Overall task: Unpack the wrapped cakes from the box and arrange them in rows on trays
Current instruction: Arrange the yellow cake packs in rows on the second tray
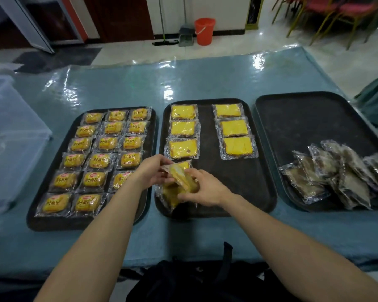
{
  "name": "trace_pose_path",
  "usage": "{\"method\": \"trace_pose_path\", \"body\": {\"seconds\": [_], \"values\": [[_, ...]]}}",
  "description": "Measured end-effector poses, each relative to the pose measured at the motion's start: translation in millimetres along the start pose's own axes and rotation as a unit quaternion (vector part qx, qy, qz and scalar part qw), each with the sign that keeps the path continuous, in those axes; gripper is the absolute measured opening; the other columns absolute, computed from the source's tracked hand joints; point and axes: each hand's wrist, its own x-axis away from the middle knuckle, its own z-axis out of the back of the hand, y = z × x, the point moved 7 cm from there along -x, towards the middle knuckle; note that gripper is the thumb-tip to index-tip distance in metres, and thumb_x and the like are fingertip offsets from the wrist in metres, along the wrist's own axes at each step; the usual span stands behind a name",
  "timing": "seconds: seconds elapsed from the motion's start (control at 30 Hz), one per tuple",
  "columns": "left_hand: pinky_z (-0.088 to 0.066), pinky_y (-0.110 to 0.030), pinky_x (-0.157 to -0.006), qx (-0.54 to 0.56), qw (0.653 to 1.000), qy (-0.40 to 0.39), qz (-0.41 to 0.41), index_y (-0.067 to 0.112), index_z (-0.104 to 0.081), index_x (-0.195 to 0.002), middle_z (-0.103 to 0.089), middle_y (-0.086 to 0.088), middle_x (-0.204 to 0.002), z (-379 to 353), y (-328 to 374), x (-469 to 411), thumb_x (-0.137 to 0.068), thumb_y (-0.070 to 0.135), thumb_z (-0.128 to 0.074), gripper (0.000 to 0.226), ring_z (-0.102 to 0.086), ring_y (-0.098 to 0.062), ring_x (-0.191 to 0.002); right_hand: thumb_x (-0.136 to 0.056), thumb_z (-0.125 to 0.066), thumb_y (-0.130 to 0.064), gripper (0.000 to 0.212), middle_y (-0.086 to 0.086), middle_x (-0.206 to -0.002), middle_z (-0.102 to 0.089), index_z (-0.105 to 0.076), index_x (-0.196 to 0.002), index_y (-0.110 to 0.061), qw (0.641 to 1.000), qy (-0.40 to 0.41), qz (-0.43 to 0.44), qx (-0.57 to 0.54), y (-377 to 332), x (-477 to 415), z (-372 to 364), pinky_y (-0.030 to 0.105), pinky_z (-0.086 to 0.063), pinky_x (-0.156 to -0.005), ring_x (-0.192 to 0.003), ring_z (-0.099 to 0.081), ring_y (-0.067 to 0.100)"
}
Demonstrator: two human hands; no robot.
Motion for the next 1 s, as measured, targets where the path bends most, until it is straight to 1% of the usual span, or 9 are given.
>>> {"method": "trace_pose_path", "body": {"seconds": [0.13, 0.27, 0.4, 0.5, 0.6, 0.73, 0.83, 0.93, 1.0], "values": [[-0.056, -0.037, -0.076, -0.061, 0.996, 0.002, -0.059, 0.002, -0.072, -0.128, -0.065, -0.014, -0.106, -6.2, 13.6, -4.7, -0.106, 0.014, -0.046, 0.036, -0.059, -0.025, -0.088, -0.098, -0.060, -0.024, 0.026, 0.001, -0.102, -0.073, -0.067, -0.123, -0.020, 0.977, 0.069, -0.088, -0.180, 19.3, -6.0, 15.9, 0.038, -0.059, -0.083, -0.088, -0.071, 0.020], [-0.062, -0.047, -0.099, -0.183, 0.980, -0.036, -0.071, 0.015, -0.069, -0.134, -0.070, -0.013, -0.126, -28.3, 14.3, -9.6, -0.109, 0.018, -0.051, 0.031, -0.069, -0.032, -0.116, -0.101, -0.055, -0.009, 0.017, 0.017, -0.116, -0.067, -0.064, -0.114, -0.007, 0.830, 0.086, -0.195, -0.515, 39.5, -7.4, 16.6, 0.062, -0.062, -0.093, -0.110, -0.071, 0.042], [-0.067, -0.041, -0.081, -0.131, 0.987, -0.088, -0.033, 0.017, -0.046, -0.157, -0.071, -0.016, -0.130, -45.3, 0.9, -12.1, -0.106, 0.006, -0.063, 0.055, -0.078, -0.031, -0.108, -0.106, -0.058, -0.010, 0.022, 0.022, -0.128, -0.072, -0.063, -0.127, -0.006, 0.790, 0.079, -0.209, -0.571, 54.7, 0.4, 13.9, 0.058, -0.061, -0.098, -0.118, -0.072, 0.040], [-0.067, -0.044, -0.084, -0.101, 0.990, -0.091, -0.044, 0.021, -0.045, -0.152, -0.069, -0.016, -0.130, -50.6, 1.5, -10.1, -0.103, -0.006, -0.063, 0.059, -0.080, -0.032, -0.104, -0.105, -0.064, -0.011, 0.026, 0.017, -0.128, -0.074, -0.063, -0.130, -0.011, 0.829, 0.061, -0.208, -0.516, 69.2, 2.7, 10.1, 0.043, -0.066, -0.088, -0.115, -0.073, 0.033], [-0.065, -0.051, -0.093, -0.137, 0.985, -0.062, -0.087, 0.017, -0.047, -0.153, -0.070, -0.010, -0.131, -47.8, 0.7, -18.8, -0.098, -0.010, -0.066, 0.064, -0.078, -0.029, -0.108, -0.106, -0.066, -0.035, 0.026, 0.005, -0.110, -0.077, -0.067, -0.121, -0.014, 0.896, 0.030, -0.243, -0.370, 79.8, 9.7, 2.5, 0.032, -0.061, -0.071, -0.088, -0.074, 0.018], [-0.059, -0.048, -0.105, -0.230, 0.961, -0.079, -0.129, 0.025, -0.055, -0.150, -0.073, 0.007, -0.131, -60.0, -0.5, -17.0, -0.095, -0.007, -0.068, 0.065, -0.070, -0.015, -0.123, -0.113, -0.023, -0.061, 0.083, 0.011, -0.075, -0.074, -0.077, -0.094, -0.001, 0.925, -0.072, -0.278, -0.247, 83.7, 19.2, -16.1, 0.025, -0.036, -0.045, -0.049, -0.058, 0.016], [-0.056, -0.041, -0.109, -0.309, 0.935, -0.112, -0.136, 0.023, -0.059, -0.145, -0.072, 0.008, -0.132, -79.1, -2.4, -20.3, -0.091, -0.020, -0.052, 0.069, -0.062, -0.013, -0.135, -0.112, -0.037, -0.051, 0.073, 0.009, -0.062, -0.072, -0.077, -0.073, -0.004, 0.955, -0.024, -0.275, -0.106, 95.1, 23.5, -3.6, 0.028, -0.050, -0.052, -0.050, -0.064, 0.024], [-0.058, -0.046, -0.106, -0.388, 0.898, -0.140, -0.152, 0.026, -0.062, -0.141, -0.071, 0.008, -0.134, -102.2, -7.1, -26.4, -0.088, -0.020, -0.049, 0.072, -0.061, -0.010, -0.136, -0.096, -0.063, -0.039, 0.030, 0.011, -0.101, -0.074, -0.072, -0.097, -0.011, 0.963, 0.116, -0.234, 0.066, 107.6, 32.0, 28.1, 0.040, -0.059, -0.079, -0.090, -0.072, 0.033], [-0.055, -0.040, -0.110, -0.431, 0.874, -0.154, -0.164, 0.026, -0.061, -0.145, -0.067, 0.007, -0.141, -120.1, -10.1, -27.0, -0.089, -0.007, -0.068, 0.066, -0.059, -0.012, -0.139, -0.093, -0.071, -0.043, 0.051, 0.009, -0.133, -0.055, -0.057, -0.135, -0.019, 0.969, 0.120, -0.195, 0.092, 108.8, 39.4, 34.8, 0.046, -0.057, -0.090, -0.107, -0.067, 0.036]]}}
